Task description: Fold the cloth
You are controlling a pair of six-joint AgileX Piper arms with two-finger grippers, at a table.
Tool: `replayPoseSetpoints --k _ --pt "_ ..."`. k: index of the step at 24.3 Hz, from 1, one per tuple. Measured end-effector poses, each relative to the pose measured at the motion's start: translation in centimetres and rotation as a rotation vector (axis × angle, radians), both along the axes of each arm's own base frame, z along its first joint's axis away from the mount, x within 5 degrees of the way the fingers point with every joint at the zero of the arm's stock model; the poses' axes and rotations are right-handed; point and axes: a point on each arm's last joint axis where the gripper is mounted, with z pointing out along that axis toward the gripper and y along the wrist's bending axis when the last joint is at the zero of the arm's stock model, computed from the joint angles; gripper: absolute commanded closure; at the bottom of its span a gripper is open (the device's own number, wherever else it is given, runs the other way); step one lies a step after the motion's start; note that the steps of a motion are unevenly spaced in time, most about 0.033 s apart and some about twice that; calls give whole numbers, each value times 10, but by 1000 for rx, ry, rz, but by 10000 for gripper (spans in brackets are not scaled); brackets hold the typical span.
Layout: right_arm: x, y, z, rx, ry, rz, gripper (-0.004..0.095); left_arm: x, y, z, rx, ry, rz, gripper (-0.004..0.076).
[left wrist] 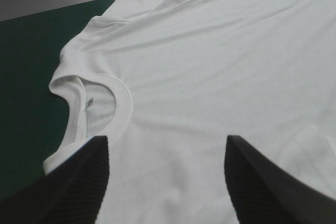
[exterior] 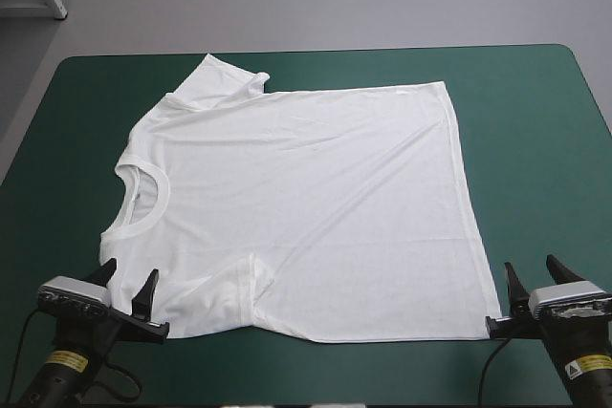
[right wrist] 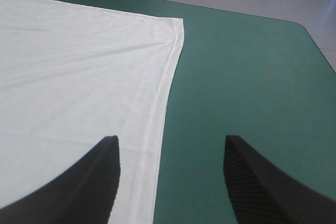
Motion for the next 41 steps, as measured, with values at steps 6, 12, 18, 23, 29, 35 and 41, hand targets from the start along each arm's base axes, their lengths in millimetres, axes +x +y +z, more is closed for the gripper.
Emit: replayPoseSetpoints --k 6,12,18,23,29,35,41 --pt "0 0 0 0 0 0 355 0 0 0 1 0 0 254" --pt "0 0 0 0 0 0 355 0 0 0 3 -1 -1 254" --pt "-2 1 40 -10 92 15 353 -3 0 58 -125 84 34 254" --pt "30 5 88 -20 260 29 353 25 9 103 -10 378 174 254" --pt "67 12 107 16 425 59 353 68 14 83 91 580 285 254" --pt "82 14 117 27 477 73 353 93 16 42 132 748 354 254" --pt "80 16 119 39 489 82 353 115 10 24 71 765 369 254"
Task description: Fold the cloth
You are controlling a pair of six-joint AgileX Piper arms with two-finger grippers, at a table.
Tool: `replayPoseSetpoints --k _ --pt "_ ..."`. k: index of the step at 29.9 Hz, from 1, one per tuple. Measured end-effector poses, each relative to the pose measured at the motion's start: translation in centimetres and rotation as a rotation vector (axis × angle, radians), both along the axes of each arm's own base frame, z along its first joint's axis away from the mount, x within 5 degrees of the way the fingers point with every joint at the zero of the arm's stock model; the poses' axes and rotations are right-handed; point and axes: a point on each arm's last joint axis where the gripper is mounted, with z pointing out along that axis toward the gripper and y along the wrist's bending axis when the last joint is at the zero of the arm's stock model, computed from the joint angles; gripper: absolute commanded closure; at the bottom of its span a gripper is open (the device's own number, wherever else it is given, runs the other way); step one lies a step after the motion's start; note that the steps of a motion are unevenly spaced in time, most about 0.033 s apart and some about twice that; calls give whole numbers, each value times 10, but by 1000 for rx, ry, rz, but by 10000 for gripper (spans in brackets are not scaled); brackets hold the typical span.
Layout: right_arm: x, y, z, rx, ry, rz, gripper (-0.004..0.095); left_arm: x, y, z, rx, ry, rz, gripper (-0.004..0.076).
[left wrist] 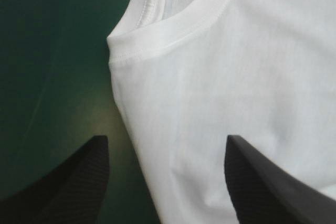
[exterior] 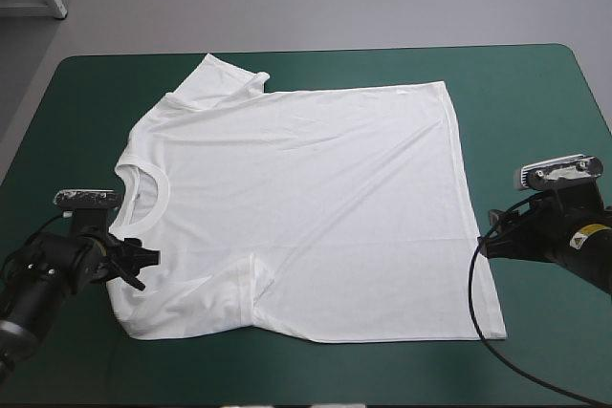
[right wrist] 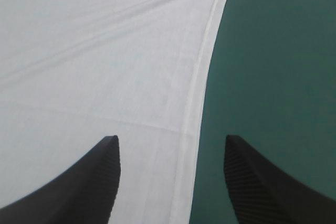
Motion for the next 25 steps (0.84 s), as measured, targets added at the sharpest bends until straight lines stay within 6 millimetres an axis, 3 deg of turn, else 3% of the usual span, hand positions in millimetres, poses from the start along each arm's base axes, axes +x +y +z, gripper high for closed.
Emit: replayPoseSetpoints --k 11,17,19,25 --pt "-4 2 -4 15 65 16 353 46 1 -58 44 163 52 254" --pt "-5 2 -4 18 73 19 354 50 12 -61 54 148 82 269" --pt "-5 2 -4 18 69 18 354 49 15 -64 48 141 90 336" --pt "-2 1 -2 8 38 10 354 41 14 -76 -4 81 74 675"
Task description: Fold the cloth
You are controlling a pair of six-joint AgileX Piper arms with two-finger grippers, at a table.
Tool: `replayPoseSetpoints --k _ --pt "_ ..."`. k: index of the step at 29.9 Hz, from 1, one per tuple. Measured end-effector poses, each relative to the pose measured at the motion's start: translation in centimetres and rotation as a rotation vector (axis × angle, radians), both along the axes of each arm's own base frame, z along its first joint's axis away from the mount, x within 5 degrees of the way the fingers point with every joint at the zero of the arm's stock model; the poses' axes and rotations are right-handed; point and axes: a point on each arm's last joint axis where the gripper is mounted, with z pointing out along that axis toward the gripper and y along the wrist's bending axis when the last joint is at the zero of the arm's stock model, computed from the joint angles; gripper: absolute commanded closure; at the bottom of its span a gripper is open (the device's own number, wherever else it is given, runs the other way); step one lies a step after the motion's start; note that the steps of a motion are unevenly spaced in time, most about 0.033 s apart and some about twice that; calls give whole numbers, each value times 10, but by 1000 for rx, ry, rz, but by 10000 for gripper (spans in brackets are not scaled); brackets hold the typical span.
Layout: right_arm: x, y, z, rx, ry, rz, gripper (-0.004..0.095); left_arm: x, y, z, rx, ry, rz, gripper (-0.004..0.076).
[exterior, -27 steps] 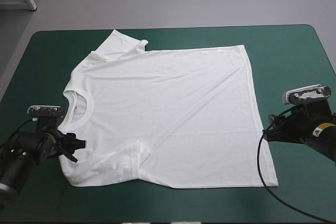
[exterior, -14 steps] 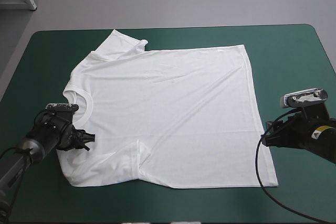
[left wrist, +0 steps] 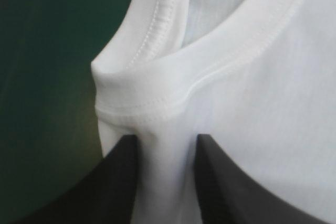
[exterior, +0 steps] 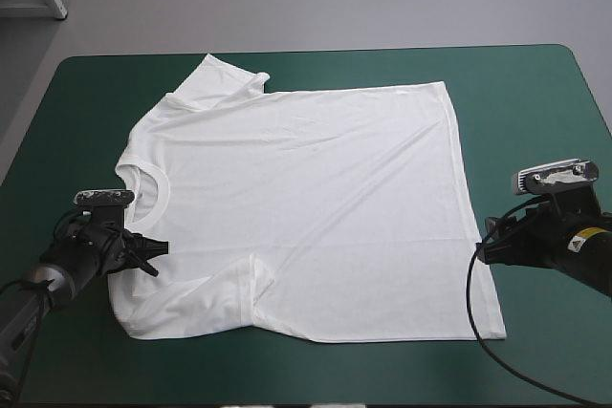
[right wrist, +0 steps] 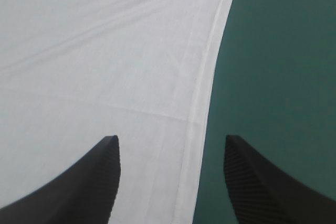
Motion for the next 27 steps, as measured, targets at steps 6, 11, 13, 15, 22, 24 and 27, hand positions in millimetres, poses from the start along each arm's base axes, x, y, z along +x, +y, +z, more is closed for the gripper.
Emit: replayPoseSetpoints --k 6,11,13,15,22,24,27 --pt "1 -1 0 -11 -9 -3 355 -1 -2 -3 -11 -38 -30 701" --pt "1 -2 0 -20 -10 -5 355 5 2 6 55 17 -57 701" --pt "1 -2 0 -20 -10 -6 355 4 6 10 97 82 -47 701" --pt "1 -2 0 -20 -12 -6 355 1 10 15 132 123 -36 701" --pt "0 -2 -1 -28 8 -4 355 2 34 25 157 62 42 701" --pt "-2 -2 -3 -31 34 0 355 3 49 26 144 27 97 701" --pt "-4 -2 -5 -35 63 5 355 10 68 28 114 -1 158 701"
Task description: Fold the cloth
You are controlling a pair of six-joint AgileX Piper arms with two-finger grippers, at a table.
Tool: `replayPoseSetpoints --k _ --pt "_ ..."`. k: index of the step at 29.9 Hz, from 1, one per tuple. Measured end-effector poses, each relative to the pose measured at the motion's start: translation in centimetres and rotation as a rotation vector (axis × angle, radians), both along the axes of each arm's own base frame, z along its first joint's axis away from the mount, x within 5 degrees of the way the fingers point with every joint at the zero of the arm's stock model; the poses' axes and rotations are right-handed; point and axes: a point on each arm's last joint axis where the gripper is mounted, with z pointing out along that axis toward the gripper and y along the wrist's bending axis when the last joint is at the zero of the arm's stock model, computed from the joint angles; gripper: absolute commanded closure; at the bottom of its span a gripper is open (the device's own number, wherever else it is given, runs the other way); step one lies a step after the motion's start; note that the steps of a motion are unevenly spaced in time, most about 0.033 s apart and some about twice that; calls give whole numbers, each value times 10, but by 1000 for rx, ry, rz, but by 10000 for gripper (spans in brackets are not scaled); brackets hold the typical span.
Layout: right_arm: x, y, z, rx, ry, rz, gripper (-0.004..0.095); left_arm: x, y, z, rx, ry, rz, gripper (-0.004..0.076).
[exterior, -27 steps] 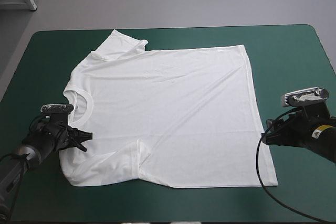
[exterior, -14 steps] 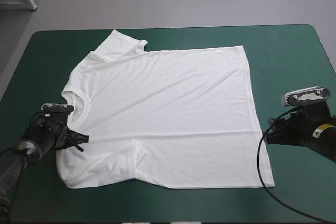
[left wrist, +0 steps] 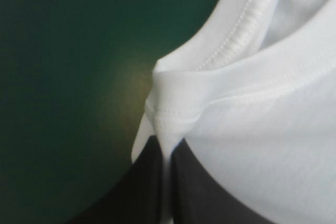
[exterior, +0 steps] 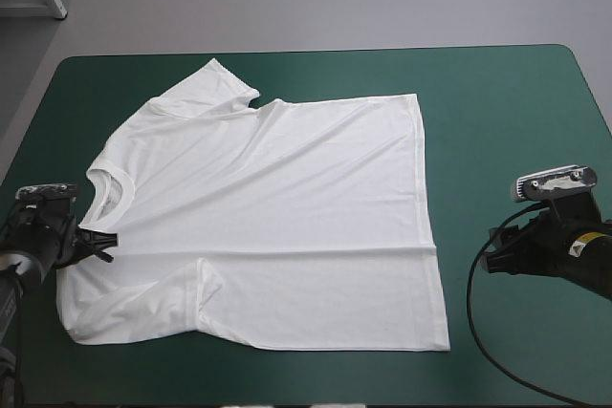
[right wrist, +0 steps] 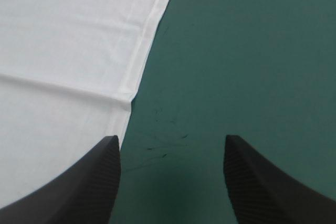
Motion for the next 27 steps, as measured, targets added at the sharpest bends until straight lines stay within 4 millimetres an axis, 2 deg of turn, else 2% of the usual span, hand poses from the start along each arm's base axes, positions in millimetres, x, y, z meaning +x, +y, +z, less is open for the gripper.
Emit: replayPoseSetpoints --k 3,11,15,22,26,27 --pt "-1 0 -1 -3 21 3 355 18 18 1 -27 -1 25 701" --pt "-6 0 -5 -9 80 12 355 97 61 -2 2 -13 38 701" --pt "-7 1 -6 -2 97 17 355 127 79 -1 41 -28 40 702" --pt "-7 2 -6 8 99 20 355 162 113 5 74 -103 85 702" --pt "-7 2 -5 11 92 19 355 175 125 -4 76 -92 101 700" --pt "-6 2 -5 11 89 19 355 178 126 -8 74 -85 101 675"
